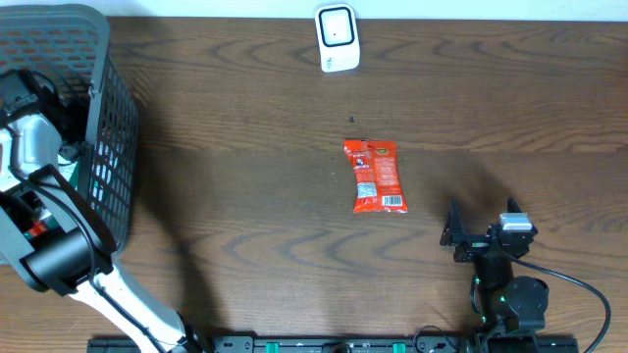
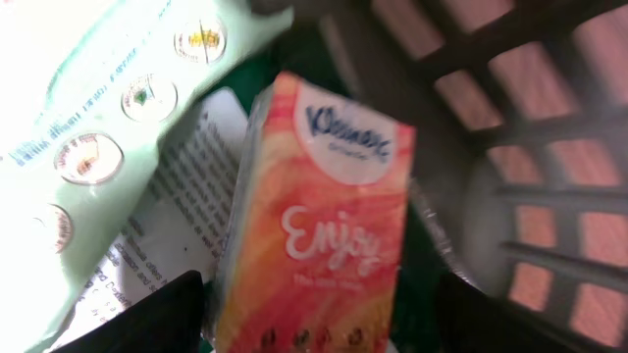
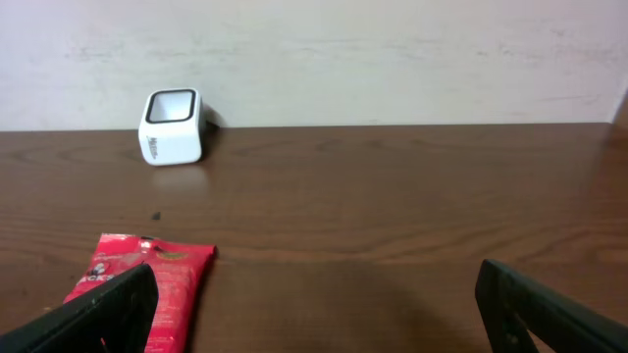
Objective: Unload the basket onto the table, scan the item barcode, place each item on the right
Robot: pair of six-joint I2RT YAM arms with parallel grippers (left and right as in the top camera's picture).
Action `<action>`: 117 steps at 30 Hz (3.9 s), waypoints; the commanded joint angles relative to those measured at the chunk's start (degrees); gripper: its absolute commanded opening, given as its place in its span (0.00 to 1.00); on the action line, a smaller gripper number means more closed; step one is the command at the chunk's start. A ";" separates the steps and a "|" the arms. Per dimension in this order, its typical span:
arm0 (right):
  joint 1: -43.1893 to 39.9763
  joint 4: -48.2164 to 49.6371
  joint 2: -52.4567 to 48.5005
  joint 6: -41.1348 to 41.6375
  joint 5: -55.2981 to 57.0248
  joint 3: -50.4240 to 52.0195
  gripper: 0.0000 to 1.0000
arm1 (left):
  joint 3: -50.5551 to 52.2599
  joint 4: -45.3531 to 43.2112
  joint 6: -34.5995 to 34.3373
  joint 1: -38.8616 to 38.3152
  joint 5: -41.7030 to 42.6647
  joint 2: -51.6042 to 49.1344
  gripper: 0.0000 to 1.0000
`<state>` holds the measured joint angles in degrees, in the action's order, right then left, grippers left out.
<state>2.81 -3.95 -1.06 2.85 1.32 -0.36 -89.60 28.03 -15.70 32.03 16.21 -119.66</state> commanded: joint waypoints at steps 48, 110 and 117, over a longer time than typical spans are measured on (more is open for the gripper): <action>-0.42 -0.15 0.24 0.94 0.57 0.04 0.99 | -0.22 26.64 -1.68 -7.21 12.33 51.23 0.07; -0.42 -0.15 0.24 0.94 0.57 0.04 0.99 | 26.21 -18.73 -11.19 -67.89 3.65 11.28 0.08; -0.42 -0.15 0.24 0.96 0.57 0.04 0.99 | 26.29 -13.07 -17.57 -63.71 3.65 11.32 0.08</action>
<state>2.81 -3.95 -1.06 2.85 1.32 -0.36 -63.35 13.50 -30.59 -32.10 20.80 -109.36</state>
